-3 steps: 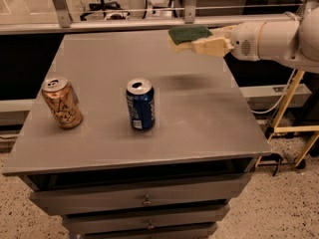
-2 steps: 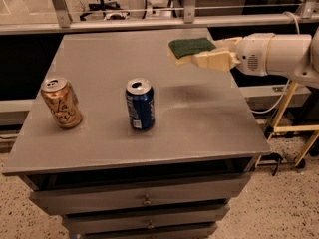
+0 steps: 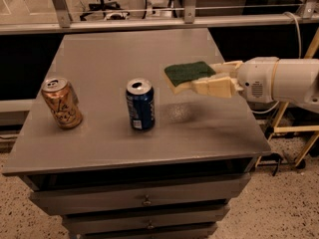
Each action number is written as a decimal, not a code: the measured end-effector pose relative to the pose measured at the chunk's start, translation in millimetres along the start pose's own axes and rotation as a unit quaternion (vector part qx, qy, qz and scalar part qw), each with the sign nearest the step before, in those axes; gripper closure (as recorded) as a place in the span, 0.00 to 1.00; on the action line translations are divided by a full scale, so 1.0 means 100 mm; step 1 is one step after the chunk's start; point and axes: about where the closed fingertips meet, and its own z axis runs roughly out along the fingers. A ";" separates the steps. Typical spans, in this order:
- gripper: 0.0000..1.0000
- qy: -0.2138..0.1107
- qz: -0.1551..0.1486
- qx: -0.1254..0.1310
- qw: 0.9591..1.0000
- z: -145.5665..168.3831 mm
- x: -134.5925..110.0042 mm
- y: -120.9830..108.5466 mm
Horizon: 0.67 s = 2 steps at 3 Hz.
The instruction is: Move sponge near pepsi can
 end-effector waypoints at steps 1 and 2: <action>1.00 0.003 0.005 -0.005 1.000 -0.06 0.10 0.14; 1.00 -0.002 0.008 -0.001 1.000 -0.11 0.19 0.23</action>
Offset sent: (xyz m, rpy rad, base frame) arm -0.0424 -0.0064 -0.0242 0.0269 0.0058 -0.0271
